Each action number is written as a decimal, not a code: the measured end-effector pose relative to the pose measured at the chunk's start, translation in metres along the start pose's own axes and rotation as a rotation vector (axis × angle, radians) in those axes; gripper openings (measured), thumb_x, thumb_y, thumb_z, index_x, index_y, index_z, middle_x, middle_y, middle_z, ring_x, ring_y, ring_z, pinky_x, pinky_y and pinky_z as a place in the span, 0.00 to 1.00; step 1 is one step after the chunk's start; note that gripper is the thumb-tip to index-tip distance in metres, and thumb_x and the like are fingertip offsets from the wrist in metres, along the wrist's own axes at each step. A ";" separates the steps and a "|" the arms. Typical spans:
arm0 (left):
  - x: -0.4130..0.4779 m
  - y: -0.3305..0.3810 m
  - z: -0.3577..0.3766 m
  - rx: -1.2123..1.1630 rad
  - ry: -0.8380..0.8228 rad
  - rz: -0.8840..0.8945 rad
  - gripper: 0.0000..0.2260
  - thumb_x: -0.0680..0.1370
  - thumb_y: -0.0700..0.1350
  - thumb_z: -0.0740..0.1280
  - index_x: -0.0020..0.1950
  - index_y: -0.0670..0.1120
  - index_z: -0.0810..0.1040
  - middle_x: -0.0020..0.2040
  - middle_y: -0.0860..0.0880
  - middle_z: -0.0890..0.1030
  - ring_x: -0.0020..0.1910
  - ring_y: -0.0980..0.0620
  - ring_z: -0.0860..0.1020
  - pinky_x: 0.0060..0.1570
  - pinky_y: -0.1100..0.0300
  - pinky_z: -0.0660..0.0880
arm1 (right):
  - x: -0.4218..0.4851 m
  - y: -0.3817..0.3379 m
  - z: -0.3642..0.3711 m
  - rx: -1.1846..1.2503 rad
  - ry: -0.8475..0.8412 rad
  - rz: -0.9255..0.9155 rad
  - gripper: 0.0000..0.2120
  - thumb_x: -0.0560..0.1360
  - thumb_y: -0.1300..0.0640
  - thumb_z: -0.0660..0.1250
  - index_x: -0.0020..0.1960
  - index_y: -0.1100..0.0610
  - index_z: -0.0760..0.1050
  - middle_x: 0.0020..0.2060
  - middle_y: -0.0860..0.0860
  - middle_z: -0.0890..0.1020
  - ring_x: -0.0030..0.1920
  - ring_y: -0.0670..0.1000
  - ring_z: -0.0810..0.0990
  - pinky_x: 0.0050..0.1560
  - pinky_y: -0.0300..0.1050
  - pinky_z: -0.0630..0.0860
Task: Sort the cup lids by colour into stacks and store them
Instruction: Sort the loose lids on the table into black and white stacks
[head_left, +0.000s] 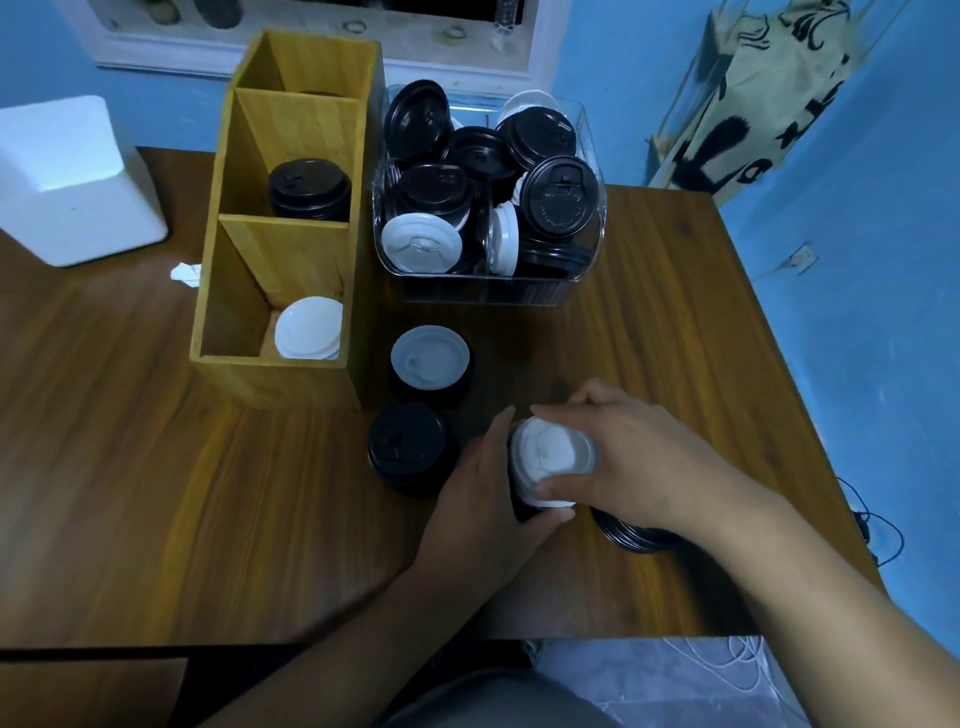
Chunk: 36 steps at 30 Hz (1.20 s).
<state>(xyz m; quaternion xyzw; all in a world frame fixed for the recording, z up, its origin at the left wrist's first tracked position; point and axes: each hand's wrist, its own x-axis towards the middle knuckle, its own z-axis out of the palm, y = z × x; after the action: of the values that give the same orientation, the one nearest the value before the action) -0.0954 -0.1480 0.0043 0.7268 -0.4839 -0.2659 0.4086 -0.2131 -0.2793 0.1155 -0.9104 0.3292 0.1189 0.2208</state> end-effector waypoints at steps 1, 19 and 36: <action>0.000 0.000 0.000 0.005 0.001 0.004 0.48 0.68 0.58 0.79 0.81 0.53 0.55 0.71 0.62 0.66 0.67 0.75 0.61 0.63 0.81 0.55 | 0.000 -0.001 0.000 -0.026 -0.009 0.003 0.40 0.69 0.30 0.70 0.77 0.36 0.62 0.60 0.38 0.67 0.59 0.46 0.72 0.57 0.46 0.75; -0.064 -0.003 -0.065 0.052 0.211 0.265 0.20 0.77 0.48 0.74 0.68 0.50 0.77 0.62 0.59 0.76 0.59 0.59 0.77 0.56 0.63 0.76 | 0.107 -0.052 -0.006 -0.234 0.098 -0.361 0.24 0.77 0.43 0.70 0.72 0.45 0.71 0.65 0.46 0.74 0.64 0.50 0.70 0.58 0.49 0.74; -0.018 -0.042 -0.111 0.163 0.187 -0.040 0.43 0.68 0.62 0.77 0.77 0.54 0.61 0.72 0.59 0.65 0.71 0.62 0.62 0.67 0.69 0.60 | 0.114 0.017 -0.009 0.731 0.011 0.249 0.11 0.85 0.56 0.60 0.53 0.54 0.81 0.53 0.56 0.85 0.48 0.50 0.82 0.42 0.44 0.82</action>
<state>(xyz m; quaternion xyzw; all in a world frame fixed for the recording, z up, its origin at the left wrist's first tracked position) 0.0045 -0.0858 0.0264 0.7887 -0.4490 -0.1650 0.3861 -0.1376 -0.3579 0.0764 -0.7255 0.4589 0.0145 0.5127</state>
